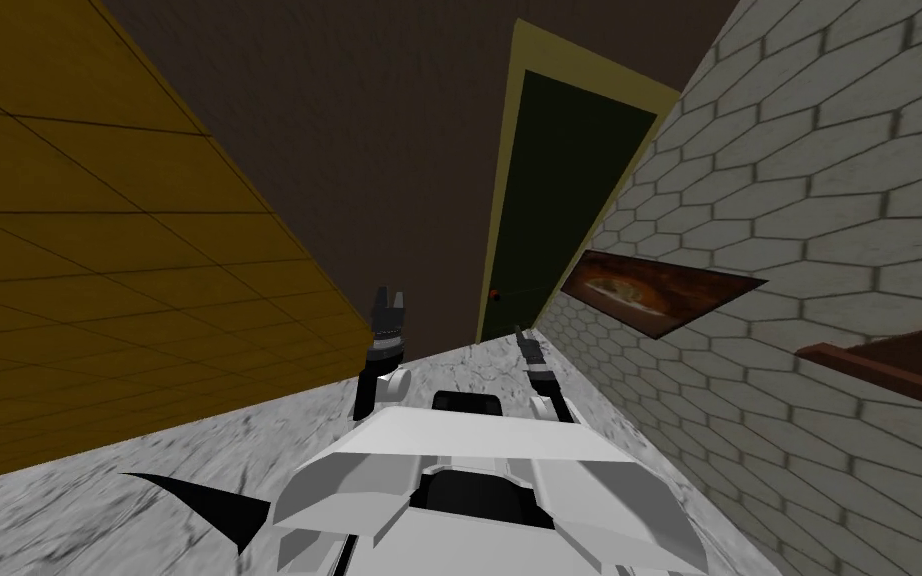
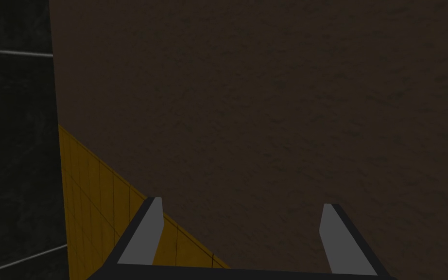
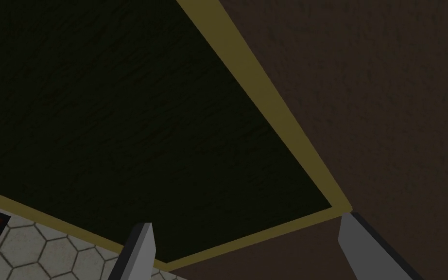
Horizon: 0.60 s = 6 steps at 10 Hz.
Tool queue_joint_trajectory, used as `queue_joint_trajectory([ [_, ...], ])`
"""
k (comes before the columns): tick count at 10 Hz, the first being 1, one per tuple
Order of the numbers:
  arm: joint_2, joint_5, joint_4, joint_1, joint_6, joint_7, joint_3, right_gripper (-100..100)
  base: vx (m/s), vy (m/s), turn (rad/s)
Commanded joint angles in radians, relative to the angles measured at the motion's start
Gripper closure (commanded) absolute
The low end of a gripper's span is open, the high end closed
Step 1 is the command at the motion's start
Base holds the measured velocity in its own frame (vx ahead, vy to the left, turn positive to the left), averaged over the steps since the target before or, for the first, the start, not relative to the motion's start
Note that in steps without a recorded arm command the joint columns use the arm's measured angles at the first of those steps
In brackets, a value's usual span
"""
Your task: Pull the door open
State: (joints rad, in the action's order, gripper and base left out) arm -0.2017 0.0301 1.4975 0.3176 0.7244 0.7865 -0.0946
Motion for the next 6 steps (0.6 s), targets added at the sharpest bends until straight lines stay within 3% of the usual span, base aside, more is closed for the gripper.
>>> queue_joint_trajectory([
  [1,-0.011,0.009,-0.039,-0.008,0.010,0.039,-0.001,-100,0.097,-0.041,0.138],
  [6,-0.034,0.031,-0.149,-0.030,0.036,0.155,-0.011,-100,0.086,-0.046,0.115],
])
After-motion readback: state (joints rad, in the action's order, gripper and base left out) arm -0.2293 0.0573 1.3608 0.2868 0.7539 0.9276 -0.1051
